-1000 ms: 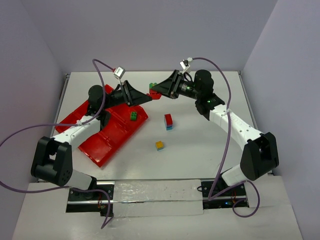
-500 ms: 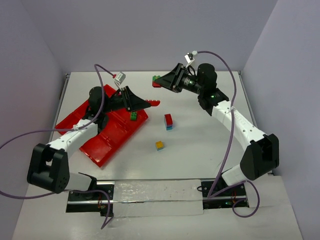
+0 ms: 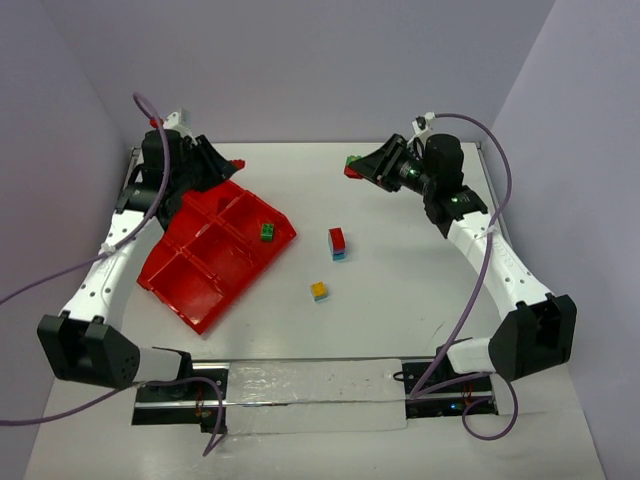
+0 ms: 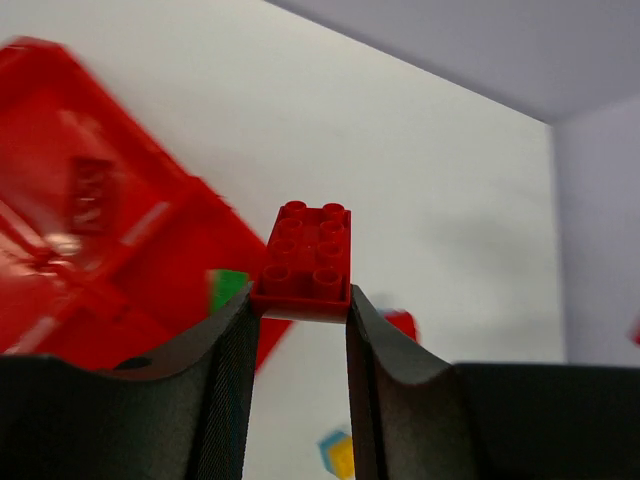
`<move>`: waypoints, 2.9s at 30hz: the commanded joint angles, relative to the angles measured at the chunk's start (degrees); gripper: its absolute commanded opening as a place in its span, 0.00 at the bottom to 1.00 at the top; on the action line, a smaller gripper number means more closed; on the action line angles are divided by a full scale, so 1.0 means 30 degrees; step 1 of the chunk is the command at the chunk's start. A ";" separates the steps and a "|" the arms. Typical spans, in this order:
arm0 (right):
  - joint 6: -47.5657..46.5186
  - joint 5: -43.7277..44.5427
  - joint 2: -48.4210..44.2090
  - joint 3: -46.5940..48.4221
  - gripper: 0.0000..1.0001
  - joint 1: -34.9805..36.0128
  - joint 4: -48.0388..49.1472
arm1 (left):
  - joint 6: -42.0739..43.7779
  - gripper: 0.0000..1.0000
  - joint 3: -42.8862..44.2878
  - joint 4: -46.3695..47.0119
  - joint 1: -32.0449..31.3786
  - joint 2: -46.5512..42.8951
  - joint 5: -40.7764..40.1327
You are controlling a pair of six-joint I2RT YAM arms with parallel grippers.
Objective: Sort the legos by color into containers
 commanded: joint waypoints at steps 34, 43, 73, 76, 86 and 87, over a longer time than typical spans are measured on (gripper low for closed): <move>-0.1495 -0.0487 -0.0530 0.0117 0.00 0.0121 -0.1499 | 0.1758 0.99 0.3039 0.0023 -0.0635 0.6714 -1.0443; -0.2459 -0.1532 0.0008 0.0672 0.00 0.0698 -0.1393 | 0.3081 0.90 0.2228 0.1898 -0.2021 0.2530 0.0556; 0.0842 -0.6795 0.0050 -0.1067 0.00 0.2508 0.6099 | -1.0278 0.86 -0.5014 2.1756 -0.3925 0.2897 1.4141; 0.0707 -0.6842 0.0135 -0.1086 0.00 0.2594 0.5966 | -1.0423 0.84 -0.4921 2.2042 -0.3934 0.3059 1.4248; -0.0252 -0.6561 0.0441 -0.0491 0.00 0.3112 0.4714 | -1.0101 0.71 -0.4281 2.1376 -0.4101 0.3297 1.4366; -0.0264 -0.6561 0.0466 -0.0479 0.00 0.3112 0.4702 | -1.0101 0.66 -0.4269 2.1363 -0.4114 0.3297 1.4391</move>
